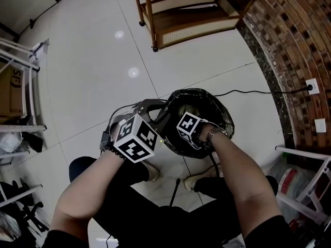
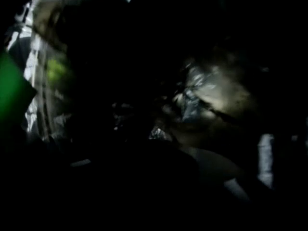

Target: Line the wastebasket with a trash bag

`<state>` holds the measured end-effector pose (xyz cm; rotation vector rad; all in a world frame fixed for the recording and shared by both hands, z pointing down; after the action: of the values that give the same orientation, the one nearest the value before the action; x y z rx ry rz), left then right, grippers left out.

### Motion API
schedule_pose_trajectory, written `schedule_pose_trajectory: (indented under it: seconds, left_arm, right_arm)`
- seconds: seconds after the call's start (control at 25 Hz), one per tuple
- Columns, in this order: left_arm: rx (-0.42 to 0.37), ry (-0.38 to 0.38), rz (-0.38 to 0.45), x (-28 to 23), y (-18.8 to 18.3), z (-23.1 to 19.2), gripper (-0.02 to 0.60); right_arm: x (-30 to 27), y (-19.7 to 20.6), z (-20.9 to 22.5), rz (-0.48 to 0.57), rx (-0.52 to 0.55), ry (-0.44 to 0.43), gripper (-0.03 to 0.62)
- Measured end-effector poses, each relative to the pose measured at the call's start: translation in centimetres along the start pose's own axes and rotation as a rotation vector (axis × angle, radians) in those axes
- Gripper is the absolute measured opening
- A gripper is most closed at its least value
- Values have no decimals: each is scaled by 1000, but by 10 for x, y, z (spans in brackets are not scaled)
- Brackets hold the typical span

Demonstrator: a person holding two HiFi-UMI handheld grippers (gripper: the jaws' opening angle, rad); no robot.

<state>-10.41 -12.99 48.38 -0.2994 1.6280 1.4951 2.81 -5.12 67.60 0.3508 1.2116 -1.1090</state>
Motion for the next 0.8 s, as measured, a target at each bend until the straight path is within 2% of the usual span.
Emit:
schedule_pose_trajectory:
  seconds: [0.08, 0.16, 0.28, 0.44, 0.64, 0.72, 0.8]
  left_arm:
    - [2, 1, -1, 0, 1, -1, 83]
    - [2, 1, 1, 0, 1, -2, 83]
    - [-8, 4, 4, -1, 1, 0, 83]
    - [-18, 0, 11, 0, 4, 0, 83]
    - [-37, -17, 33, 0, 3, 1, 83]
    - [-51, -17, 46, 2, -1, 5, 83]
    - [-64, -17, 59, 4, -9, 10, 83]
  right_arm:
    - [-5, 4, -9, -55, 17, -47, 2]
    - [-5, 4, -11, -65, 20, -65, 2]
    - [9, -4, -8, 26, 10, -42, 2]
    - [56, -11, -16, 275, 12, -37, 3]
    - [122, 11, -27, 664, -20, -30, 3]
    - [142, 23, -28, 804, -49, 4, 3]
    - [151, 35, -28, 898, -84, 67, 3]
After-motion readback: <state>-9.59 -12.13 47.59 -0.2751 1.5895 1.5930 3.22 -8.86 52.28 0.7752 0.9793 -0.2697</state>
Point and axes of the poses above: the fingertips, and each gripper's own axes: x backward along the fingers, z to its right, y out of its underside, the point moved 4 cm from there along x, backward along the fingers
